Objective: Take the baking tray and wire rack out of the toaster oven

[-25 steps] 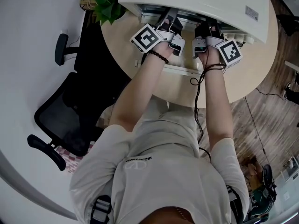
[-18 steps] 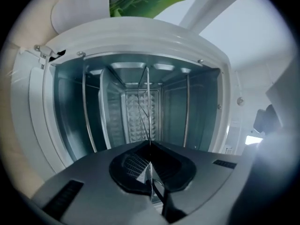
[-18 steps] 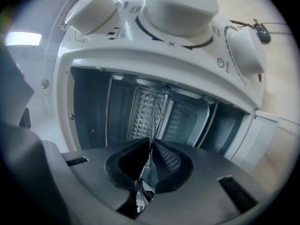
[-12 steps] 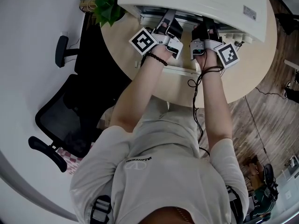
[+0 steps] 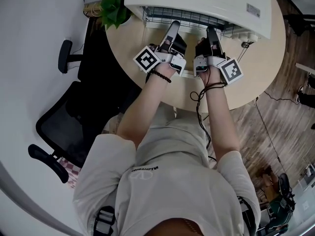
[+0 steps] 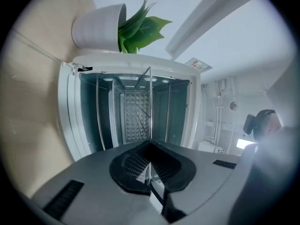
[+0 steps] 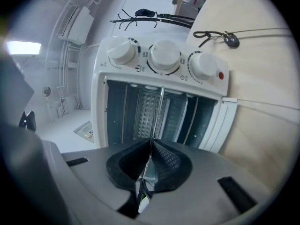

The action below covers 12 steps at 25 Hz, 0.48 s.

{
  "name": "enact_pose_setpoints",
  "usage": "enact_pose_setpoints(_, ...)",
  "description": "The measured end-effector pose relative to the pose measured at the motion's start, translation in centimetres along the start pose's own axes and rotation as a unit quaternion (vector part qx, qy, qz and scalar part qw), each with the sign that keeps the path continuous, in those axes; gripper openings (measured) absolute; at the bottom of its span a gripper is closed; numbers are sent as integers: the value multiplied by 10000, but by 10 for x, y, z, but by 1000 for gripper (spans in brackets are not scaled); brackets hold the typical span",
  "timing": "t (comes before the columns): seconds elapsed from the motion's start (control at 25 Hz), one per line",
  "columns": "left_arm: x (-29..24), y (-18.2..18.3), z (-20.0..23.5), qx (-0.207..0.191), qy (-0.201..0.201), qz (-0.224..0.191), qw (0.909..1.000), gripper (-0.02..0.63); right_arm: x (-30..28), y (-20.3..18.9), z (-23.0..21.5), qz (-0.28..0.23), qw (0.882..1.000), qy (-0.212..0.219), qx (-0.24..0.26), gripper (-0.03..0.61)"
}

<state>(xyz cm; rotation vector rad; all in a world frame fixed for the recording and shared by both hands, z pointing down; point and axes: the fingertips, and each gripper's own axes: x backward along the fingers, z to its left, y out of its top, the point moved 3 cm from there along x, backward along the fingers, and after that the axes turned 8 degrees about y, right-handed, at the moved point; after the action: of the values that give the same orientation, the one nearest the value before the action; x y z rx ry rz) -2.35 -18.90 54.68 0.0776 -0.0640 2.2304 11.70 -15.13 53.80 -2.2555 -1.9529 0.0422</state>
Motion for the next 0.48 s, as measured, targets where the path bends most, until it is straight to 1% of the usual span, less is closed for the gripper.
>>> enact_pose_setpoints(0.2,17,-9,-6,-66,38,22,10000,-3,18,-6,6,77,10000,-2,-57,9)
enact_pose_setpoints(0.48,58,-24,-22,-126,75,51,9999,-3,57,-23,25,217,9997,6,-80,9)
